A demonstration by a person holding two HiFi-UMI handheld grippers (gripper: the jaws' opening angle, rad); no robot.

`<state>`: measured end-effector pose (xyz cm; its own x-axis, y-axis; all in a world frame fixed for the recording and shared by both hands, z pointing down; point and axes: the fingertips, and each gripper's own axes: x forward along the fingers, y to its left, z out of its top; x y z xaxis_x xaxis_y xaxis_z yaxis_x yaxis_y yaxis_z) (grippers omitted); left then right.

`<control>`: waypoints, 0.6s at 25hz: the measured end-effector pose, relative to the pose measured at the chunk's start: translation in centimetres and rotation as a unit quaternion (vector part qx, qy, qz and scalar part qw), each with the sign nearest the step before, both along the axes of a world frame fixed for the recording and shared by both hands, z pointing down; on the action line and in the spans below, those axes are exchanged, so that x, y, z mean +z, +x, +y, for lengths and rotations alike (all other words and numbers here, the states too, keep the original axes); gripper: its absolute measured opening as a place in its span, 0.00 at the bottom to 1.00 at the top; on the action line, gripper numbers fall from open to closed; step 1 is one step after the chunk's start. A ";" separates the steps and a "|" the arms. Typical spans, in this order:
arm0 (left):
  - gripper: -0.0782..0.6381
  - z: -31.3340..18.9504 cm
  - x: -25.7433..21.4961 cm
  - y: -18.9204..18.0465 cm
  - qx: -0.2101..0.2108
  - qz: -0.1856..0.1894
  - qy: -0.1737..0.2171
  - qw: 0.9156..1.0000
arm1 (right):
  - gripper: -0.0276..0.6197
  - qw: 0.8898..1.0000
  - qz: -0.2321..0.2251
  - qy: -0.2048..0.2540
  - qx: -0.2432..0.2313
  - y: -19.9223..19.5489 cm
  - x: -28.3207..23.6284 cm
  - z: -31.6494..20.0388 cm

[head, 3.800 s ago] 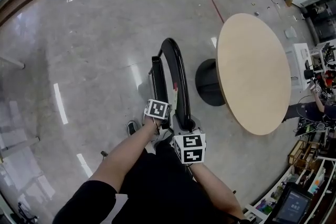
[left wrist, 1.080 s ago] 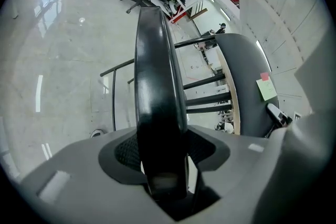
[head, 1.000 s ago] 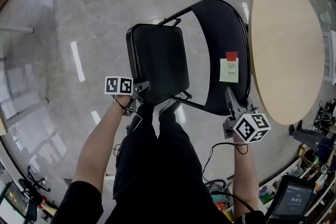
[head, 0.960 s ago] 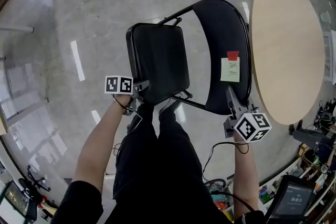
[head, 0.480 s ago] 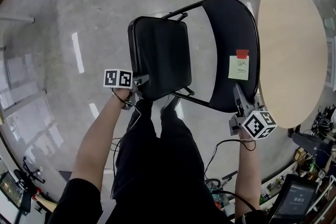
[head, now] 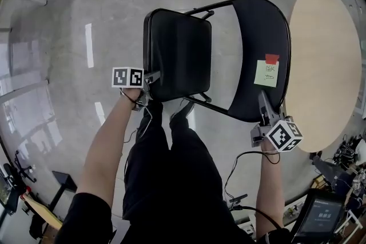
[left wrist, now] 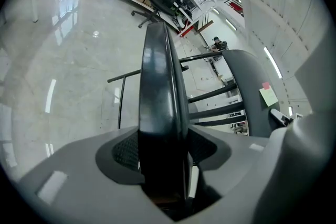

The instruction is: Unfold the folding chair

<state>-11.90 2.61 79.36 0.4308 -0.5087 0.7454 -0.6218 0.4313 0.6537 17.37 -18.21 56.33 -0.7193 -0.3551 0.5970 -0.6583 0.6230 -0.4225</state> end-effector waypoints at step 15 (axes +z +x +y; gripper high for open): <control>0.46 1.8 1.6 -2.4 -0.020 0.038 0.018 0.999 | 0.14 1.000 -0.011 -0.009 -0.009 -1.1 -0.3 0.4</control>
<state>-14.29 4.44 80.98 0.4632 -0.5531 0.6925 -0.5529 0.4303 0.7135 16.30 -17.82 56.04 -0.7392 -0.3310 0.5865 -0.6367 0.6272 -0.4486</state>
